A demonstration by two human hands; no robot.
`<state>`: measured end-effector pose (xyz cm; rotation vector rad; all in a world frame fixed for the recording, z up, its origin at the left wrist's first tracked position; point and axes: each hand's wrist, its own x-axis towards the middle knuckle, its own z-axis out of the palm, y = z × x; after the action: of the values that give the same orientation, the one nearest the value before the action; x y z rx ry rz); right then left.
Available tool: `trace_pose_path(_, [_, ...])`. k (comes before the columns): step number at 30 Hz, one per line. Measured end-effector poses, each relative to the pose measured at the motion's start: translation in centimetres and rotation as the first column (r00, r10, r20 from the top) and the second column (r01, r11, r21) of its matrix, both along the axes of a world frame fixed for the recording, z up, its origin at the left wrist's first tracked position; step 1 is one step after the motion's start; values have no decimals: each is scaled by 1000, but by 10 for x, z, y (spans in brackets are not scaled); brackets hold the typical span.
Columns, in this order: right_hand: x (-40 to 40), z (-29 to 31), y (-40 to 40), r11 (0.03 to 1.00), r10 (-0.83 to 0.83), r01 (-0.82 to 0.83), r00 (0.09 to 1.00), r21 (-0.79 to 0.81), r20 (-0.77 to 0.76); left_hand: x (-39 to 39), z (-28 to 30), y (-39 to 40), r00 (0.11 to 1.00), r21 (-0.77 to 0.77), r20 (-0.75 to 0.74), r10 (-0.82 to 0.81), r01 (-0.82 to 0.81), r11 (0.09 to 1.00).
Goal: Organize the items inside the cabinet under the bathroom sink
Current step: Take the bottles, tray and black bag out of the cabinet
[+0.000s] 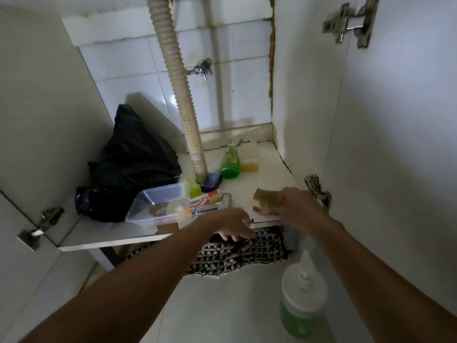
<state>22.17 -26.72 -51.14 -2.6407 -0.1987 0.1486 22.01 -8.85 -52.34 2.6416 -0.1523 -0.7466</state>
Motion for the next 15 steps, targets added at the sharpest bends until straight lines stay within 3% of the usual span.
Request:
trace_pose_path(3, [8, 11, 16, 976, -29, 36, 999, 213, -38, 30, 40, 15, 959, -35, 230, 165, -162, 986])
trace_pose_path(7, [44, 11, 29, 955, -117, 119, 993, 271, -25, 56, 30, 34, 818, 30, 516, 256, -315, 948])
trace_pose_path(15, [142, -14, 57, 979, -178, 173, 983, 110, 35, 139, -14, 48, 722, -126, 592, 357, -355, 926])
